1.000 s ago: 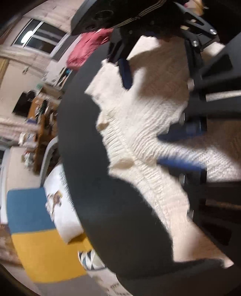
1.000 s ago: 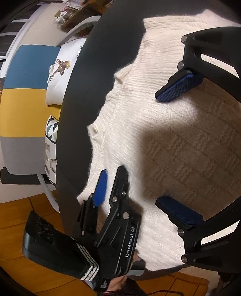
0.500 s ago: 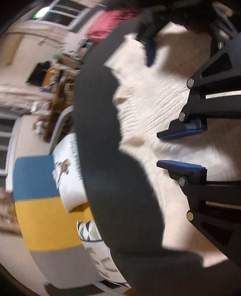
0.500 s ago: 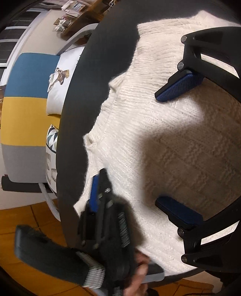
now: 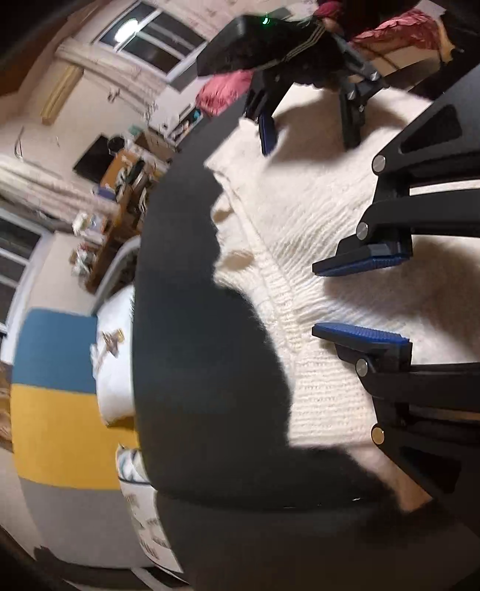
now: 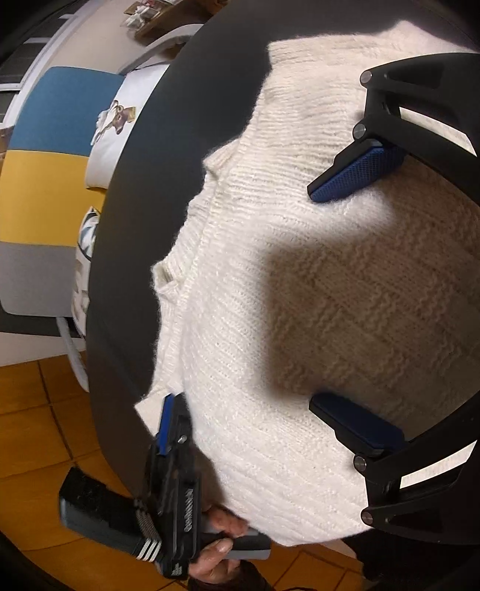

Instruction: Fold clothes

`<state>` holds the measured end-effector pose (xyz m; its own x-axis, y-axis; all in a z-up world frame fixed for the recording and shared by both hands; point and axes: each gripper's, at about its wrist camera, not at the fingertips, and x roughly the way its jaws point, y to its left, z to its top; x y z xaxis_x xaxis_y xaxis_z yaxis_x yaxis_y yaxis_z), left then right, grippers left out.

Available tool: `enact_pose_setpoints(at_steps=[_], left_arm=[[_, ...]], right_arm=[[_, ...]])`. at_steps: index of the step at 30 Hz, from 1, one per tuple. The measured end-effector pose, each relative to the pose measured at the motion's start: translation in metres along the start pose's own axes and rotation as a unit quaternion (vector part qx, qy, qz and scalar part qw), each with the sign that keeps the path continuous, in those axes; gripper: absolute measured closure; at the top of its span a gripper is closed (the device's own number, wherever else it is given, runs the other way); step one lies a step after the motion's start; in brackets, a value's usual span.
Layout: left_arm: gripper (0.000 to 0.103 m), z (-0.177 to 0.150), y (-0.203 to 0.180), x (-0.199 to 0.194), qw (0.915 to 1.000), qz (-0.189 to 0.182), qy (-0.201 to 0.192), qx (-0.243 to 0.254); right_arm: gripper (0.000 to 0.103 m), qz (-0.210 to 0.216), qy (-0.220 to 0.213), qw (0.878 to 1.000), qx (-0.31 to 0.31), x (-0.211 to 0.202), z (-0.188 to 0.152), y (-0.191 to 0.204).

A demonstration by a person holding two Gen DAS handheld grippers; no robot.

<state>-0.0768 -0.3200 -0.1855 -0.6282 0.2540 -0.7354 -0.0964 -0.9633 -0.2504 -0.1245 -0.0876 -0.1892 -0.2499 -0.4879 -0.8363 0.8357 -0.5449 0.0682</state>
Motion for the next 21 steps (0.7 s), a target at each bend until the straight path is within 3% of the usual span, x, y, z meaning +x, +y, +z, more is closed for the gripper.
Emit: enact_pose_setpoints(at_steps=[2, 5, 8, 11, 13, 16, 17, 19, 21], left_arm=[[0.072, 0.006, -0.002, -0.006, 0.9989, 0.022, -0.008, 0.041], [0.066, 0.022, -0.006, -0.008, 0.9956, 0.004, -0.006, 0.094], [0.062, 0.036, -0.016, 0.007, 0.9861, -0.027, 0.022, 0.163], [0.061, 0.039, -0.019, 0.035, 0.9728, -0.056, 0.086, 0.208], [0.061, 0.042, -0.012, 0.043, 0.9695, -0.085, 0.097, 0.208], [0.061, 0.046, 0.0, 0.047, 0.9737, -0.109, 0.106, 0.169], [0.064, 0.045, -0.001, 0.046, 0.9745, -0.105, 0.103, 0.169], [0.086, 0.037, -0.009, 0.039, 0.9752, -0.092, 0.089, 0.181], [0.096, 0.027, -0.018, 0.03, 0.9802, -0.057, 0.069, 0.177]], right_arm=[[0.0, -0.006, 0.013, 1.0, -0.002, -0.007, 0.0, 0.005], [0.0, 0.017, -0.024, 0.999, 0.021, -0.021, 0.013, 0.011], [0.0, 0.034, -0.031, 0.999, 0.009, -0.015, 0.021, 0.028], [0.0, 0.024, -0.011, 1.0, -0.007, 0.007, 0.019, 0.046], [0.0, 0.009, -0.009, 1.0, -0.019, 0.015, 0.016, 0.051], [0.0, 0.018, -0.013, 1.0, -0.013, 0.013, 0.015, 0.048], [0.0, 0.019, -0.012, 1.0, -0.013, 0.013, 0.015, 0.047], [0.0, 0.016, -0.011, 1.0, -0.013, 0.011, 0.015, 0.047], [0.0, 0.011, -0.011, 1.0, -0.011, 0.009, 0.016, 0.047]])
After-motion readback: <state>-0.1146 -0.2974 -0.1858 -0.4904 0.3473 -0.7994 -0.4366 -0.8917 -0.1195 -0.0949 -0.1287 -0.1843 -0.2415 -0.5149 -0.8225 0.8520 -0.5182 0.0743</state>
